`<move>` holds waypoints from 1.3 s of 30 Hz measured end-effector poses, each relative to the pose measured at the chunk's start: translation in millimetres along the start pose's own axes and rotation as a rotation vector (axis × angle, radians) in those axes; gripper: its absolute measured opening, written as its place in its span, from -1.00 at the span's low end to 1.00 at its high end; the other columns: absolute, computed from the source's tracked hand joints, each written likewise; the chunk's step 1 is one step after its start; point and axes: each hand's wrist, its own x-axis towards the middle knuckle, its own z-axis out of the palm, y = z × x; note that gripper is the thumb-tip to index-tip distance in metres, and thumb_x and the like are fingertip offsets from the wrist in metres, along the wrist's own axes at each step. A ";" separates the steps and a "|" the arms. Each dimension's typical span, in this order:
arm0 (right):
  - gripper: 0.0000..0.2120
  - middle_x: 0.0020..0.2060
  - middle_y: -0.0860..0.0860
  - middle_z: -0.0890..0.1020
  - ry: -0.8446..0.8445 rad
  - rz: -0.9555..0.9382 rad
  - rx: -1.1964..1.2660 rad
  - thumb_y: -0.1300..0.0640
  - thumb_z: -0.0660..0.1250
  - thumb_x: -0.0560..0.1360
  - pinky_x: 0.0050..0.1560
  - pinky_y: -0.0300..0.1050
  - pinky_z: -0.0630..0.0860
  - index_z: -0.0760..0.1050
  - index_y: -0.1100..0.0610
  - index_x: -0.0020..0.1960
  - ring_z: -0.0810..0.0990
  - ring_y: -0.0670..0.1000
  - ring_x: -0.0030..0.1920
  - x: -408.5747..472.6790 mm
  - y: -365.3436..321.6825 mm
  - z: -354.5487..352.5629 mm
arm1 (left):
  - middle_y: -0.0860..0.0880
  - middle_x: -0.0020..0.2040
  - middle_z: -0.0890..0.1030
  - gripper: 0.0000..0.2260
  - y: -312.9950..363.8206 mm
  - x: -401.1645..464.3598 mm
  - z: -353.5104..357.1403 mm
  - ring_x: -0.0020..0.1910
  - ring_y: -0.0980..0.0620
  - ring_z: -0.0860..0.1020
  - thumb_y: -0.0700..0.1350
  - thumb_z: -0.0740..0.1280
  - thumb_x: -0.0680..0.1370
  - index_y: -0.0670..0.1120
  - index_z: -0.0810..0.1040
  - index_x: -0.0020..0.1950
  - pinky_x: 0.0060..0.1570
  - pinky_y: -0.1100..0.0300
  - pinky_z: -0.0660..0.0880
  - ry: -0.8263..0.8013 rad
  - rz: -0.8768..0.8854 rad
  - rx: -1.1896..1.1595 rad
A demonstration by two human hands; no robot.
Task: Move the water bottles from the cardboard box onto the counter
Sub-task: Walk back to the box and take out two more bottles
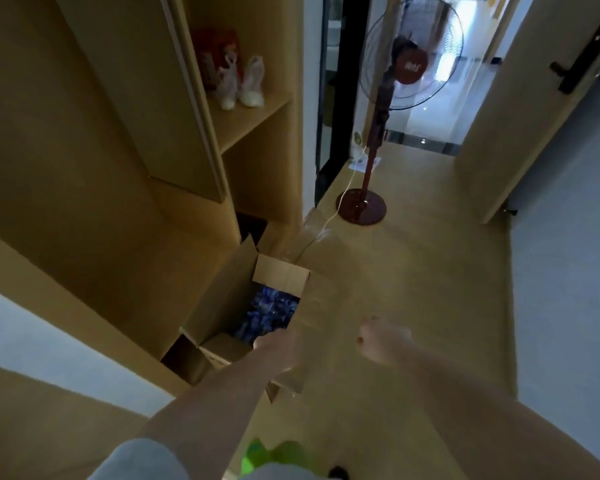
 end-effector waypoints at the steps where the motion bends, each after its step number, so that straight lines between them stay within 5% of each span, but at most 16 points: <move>1: -0.67 0.20 0.09 0.51 -0.009 -0.032 -0.012 0.01 0.11 0.60 -0.02 -0.03 0.47 0.43 0.12 0.28 0.53 0.13 0.20 15.4 1.2 -3.9 | -0.05 0.13 0.53 -0.74 -1.4 9.6 -5.4 0.07 -0.08 0.51 -0.19 0.13 0.63 -0.07 0.41 0.30 0.04 0.09 0.42 -0.012 -0.028 -0.037; 4: -0.71 0.05 0.05 0.56 -0.011 -0.113 -0.042 -0.03 0.11 0.60 -0.15 -0.10 0.41 0.47 0.11 0.16 0.57 0.08 0.06 62.2 1.7 -18.2 | -0.08 0.25 0.50 -0.73 -7.3 44.9 -20.9 0.18 -0.10 0.49 -0.17 0.11 0.65 -0.08 0.40 0.34 0.16 0.06 0.40 -0.044 -0.082 -0.119; 7: -0.74 -0.07 0.02 0.56 -0.041 -0.164 -0.070 -0.04 0.11 0.61 -0.18 -0.10 0.43 0.47 0.10 0.09 0.57 0.04 -0.06 103.9 -0.3 -35.2 | -0.07 0.12 0.53 -0.76 -8.0 80.2 -33.2 0.11 -0.09 0.50 -0.18 0.11 0.65 -0.11 0.45 0.28 0.05 0.08 0.38 -0.049 -0.121 -0.159; 19: -0.76 -0.11 0.01 0.48 -0.144 -0.371 -0.254 -0.03 0.12 0.62 -0.10 -0.10 0.48 0.42 0.12 0.04 0.52 0.02 -0.11 267.2 -32.6 -107.6 | -0.13 0.32 0.46 -0.71 -46.0 195.6 -96.5 0.25 -0.14 0.46 -0.13 0.04 0.68 -0.11 0.37 0.37 0.24 0.01 0.39 -0.093 -0.283 -0.438; 21: -0.73 -0.02 0.04 0.53 -0.184 -0.414 -0.272 -0.02 0.13 0.62 -0.01 -0.07 0.55 0.44 0.16 0.12 0.56 0.05 -0.05 288.9 -42.6 -111.3 | -0.13 0.31 0.47 -0.71 -59.8 200.0 -97.6 0.23 -0.14 0.47 -0.12 0.04 0.68 -0.11 0.38 0.36 0.21 0.00 0.40 -0.102 -0.326 -0.506; 26: -0.79 -0.08 0.07 0.60 -0.248 -0.615 -0.445 0.01 0.12 0.61 -0.08 -0.04 0.52 0.43 0.13 -0.04 0.57 0.08 -0.12 343.4 -70.6 -108.8 | -0.13 0.26 0.52 -0.71 -92.3 218.3 -86.9 0.19 -0.13 0.51 -0.10 0.07 0.66 -0.09 0.43 0.32 0.11 0.04 0.44 -0.097 -0.517 -0.674; 35: -0.73 -0.26 -0.02 0.37 -0.452 -0.849 -0.617 0.04 0.11 0.62 -0.18 -0.09 0.36 0.28 0.07 -0.24 0.38 -0.01 -0.26 445.6 -97.5 -91.3 | -0.14 0.10 0.60 -0.76 -81.9 266.9 -52.3 0.05 -0.15 0.57 -0.15 0.10 0.62 -0.13 0.51 0.16 -0.06 0.04 0.46 -0.091 -0.835 -0.981; 39: -0.78 -0.22 -0.03 0.41 -0.499 -0.914 -0.601 0.07 0.14 0.61 -0.08 -0.05 0.48 0.31 0.04 -0.22 0.46 0.03 -0.17 490.6 -108.0 -53.8 | -0.10 0.04 0.61 -0.76 -85.9 310.2 -13.9 -0.03 -0.11 0.58 -0.16 0.10 0.60 -0.08 0.52 0.15 -0.14 0.08 0.44 -0.078 -0.932 -1.098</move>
